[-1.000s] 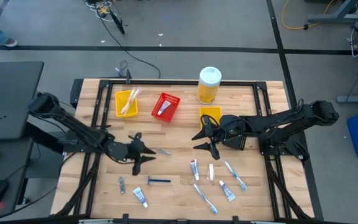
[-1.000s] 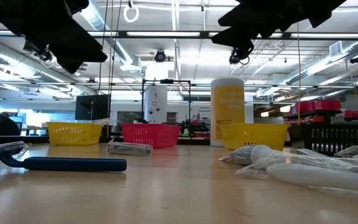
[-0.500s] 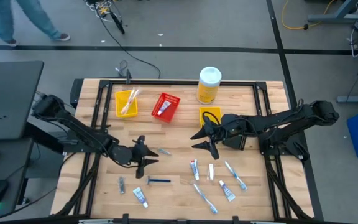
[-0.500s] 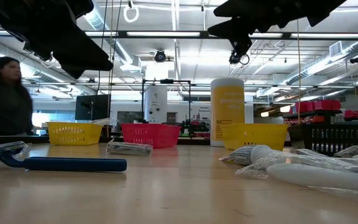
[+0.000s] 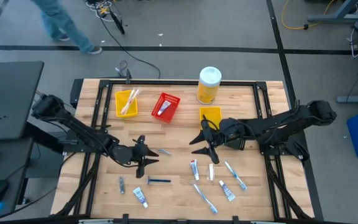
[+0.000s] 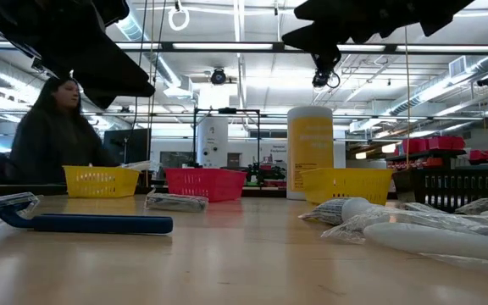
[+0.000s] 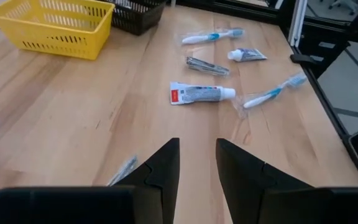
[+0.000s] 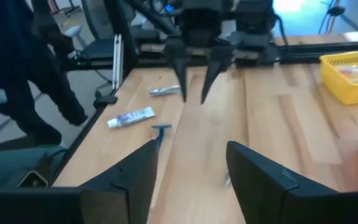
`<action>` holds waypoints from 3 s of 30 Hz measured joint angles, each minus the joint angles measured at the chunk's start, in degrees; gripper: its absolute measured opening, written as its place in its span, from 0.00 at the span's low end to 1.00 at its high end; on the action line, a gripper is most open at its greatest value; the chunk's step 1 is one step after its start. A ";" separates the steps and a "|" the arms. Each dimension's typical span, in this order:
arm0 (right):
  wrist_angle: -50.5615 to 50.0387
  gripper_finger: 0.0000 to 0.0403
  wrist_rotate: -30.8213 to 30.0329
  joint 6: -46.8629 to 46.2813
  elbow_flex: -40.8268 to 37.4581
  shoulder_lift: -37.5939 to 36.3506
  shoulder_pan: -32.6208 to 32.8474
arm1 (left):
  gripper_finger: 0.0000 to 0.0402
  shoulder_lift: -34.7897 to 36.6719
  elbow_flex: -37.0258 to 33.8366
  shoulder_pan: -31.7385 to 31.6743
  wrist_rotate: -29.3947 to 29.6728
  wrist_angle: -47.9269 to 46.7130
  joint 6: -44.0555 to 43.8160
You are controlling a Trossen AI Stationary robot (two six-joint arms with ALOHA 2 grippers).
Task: Pick & Place Travel size toiletries
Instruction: Put the white toothpaste into the red basket
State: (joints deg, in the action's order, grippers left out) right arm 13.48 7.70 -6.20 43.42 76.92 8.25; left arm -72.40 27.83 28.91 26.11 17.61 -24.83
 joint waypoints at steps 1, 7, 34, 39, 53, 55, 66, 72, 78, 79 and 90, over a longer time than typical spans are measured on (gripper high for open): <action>-0.18 0.53 -0.02 0.00 0.00 0.49 0.59 | 0.28 0.00 0.00 -0.22 0.00 0.18 0.24; -0.19 0.65 -0.11 -0.53 0.00 3.11 4.52 | 0.29 0.02 0.00 -1.25 -0.05 1.70 1.03; 0.01 0.65 -12.43 -5.29 0.00 11.94 9.30 | 0.37 0.15 14.88 -2.85 2.04 -16.98 14.55; -2.93 0.65 -10.64 -8.99 0.00 12.13 9.14 | 0.37 0.15 14.86 -3.31 1.14 -19.44 11.69; -10.19 0.59 -13.34 -39.48 0.00 16.47 13.57 | 0.37 0.15 14.86 -3.29 1.68 -19.48 7.48; -9.77 0.59 -17.10 -41.79 0.00 18.32 13.60 | 0.37 0.15 14.86 -3.31 1.69 -19.48 7.51; -9.48 0.55 -17.19 -50.51 0.00 20.45 11.25 | 0.37 0.15 14.86 -3.19 1.25 -19.49 6.73; -9.16 0.54 -16.67 -52.06 0.02 22.76 11.19 | 0.37 0.15 14.84 -3.18 1.45 -19.44 7.31; -5.20 0.50 -16.89 -53.04 0.04 24.54 10.77 | 0.37 0.15 14.84 -3.20 1.46 -19.53 7.46; -5.18 0.49 -16.81 -53.10 0.04 24.59 10.77 | 0.37 0.15 14.84 -3.20 1.46 -19.51 7.46; -5.57 0.23 -15.24 -54.18 0.04 24.77 10.47 | 0.37 0.15 14.84 -3.20 1.46 -19.53 7.64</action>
State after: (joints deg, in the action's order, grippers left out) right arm 7.91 -7.54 -60.38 43.46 101.69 18.72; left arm -72.25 42.68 25.71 27.57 -1.91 -17.19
